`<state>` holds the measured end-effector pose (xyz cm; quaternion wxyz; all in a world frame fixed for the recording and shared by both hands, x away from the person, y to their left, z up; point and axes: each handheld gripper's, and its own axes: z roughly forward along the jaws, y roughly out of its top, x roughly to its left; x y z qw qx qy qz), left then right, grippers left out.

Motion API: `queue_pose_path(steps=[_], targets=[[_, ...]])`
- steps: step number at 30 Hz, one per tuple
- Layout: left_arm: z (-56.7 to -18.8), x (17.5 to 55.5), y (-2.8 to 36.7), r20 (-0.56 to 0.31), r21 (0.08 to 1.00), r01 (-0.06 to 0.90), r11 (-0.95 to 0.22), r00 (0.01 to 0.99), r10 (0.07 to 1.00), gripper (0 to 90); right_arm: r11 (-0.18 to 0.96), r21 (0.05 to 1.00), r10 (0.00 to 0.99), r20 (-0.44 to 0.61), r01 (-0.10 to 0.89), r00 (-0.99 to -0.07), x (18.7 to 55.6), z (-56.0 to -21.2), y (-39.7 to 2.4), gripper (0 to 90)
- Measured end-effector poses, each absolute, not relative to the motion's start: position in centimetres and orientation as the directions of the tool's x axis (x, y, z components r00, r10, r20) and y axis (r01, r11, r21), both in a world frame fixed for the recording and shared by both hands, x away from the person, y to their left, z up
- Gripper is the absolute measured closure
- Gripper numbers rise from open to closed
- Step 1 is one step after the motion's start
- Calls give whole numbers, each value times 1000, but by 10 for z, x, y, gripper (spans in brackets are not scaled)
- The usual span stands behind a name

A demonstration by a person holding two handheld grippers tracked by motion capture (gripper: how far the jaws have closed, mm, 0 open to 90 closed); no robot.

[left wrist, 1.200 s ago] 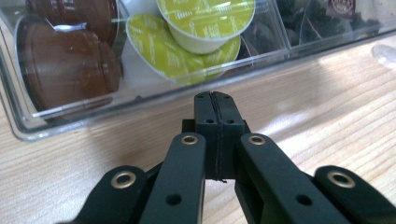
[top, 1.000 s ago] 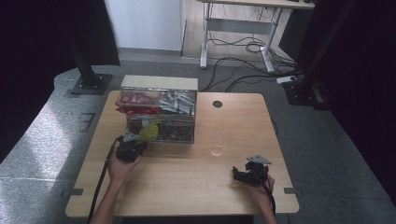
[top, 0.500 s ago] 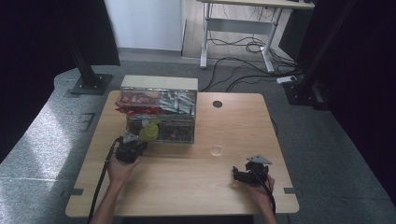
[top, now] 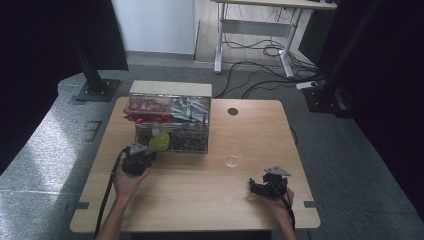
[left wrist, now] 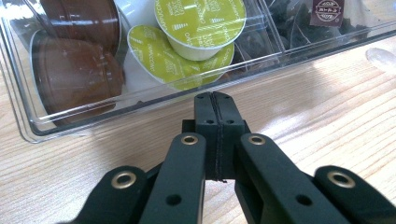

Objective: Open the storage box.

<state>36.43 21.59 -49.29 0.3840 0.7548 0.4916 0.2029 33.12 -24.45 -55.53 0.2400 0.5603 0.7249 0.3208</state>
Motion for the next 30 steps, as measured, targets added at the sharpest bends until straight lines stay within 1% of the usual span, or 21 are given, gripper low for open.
queue_pose_path(steps=[9,11,15,30], targets=[[-492,364,216,-67,783,581,-222,434,898,900,166,734,966,12,658,-257,331,-555,-245,104],[-487,361,219,-72,806,558,-197,423,903,900,166,734,966,12,658,-257,331,-555,-245,105],[-482,359,222,-77,814,550,-186,420,904,900,166,734,966,11,658,-256,331,-555,-245,105],[-481,362,219,-71,809,554,-198,426,902,900,164,735,967,11,658,-253,331,-555,-245,108]])
